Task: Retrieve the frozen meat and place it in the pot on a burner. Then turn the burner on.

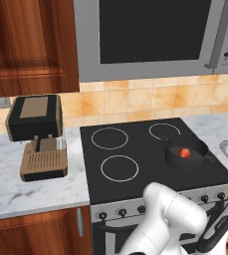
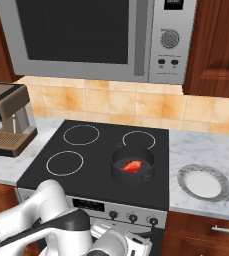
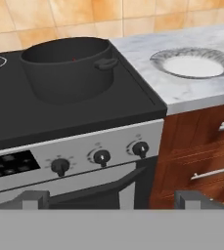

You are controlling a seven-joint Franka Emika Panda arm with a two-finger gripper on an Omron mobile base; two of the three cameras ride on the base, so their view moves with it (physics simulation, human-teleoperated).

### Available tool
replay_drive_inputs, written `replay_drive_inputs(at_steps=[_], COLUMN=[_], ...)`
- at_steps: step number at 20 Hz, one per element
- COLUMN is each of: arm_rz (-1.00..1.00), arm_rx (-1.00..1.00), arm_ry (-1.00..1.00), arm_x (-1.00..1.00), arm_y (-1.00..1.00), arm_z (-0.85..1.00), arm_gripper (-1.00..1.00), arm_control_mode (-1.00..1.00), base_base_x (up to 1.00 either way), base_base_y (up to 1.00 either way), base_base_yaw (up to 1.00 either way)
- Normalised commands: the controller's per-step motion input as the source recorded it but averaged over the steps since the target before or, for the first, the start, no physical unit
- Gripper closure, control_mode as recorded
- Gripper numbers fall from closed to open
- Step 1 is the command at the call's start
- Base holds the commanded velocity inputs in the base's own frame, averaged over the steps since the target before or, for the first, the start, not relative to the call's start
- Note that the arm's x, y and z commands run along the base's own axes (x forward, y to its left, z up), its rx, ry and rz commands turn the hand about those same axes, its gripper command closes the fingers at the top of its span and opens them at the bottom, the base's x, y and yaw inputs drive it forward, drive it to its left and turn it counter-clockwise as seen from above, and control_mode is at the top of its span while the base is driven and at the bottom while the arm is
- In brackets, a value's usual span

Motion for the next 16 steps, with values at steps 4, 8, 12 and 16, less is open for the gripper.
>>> replay_drive_inputs(at_steps=[4,8,12,16], arm_rz=[0.00,0.00,0.00,0.00], arm_rx=[0.00,0.00,0.00,0.00], arm_ry=[-0.11,-0.05,-0.06,-0.10], arm_x=[-0.11,-0.06,0.00,0.00], arm_y=[0.00,0.00,0.02,0.00], arm_z=[0.00,0.00,-0.09,-0.11], arm_gripper=[-1.00,-1.00,-1.00,-1.00], arm_control_mode=[-1.00,-1.00,-1.00,-1.00], base_base_x=[0.00,0.00,0.00,0.00], base_base_y=[0.00,0.00,0.00,0.00], base_base_yaw=[0.00,0.00,0.00,0.00])
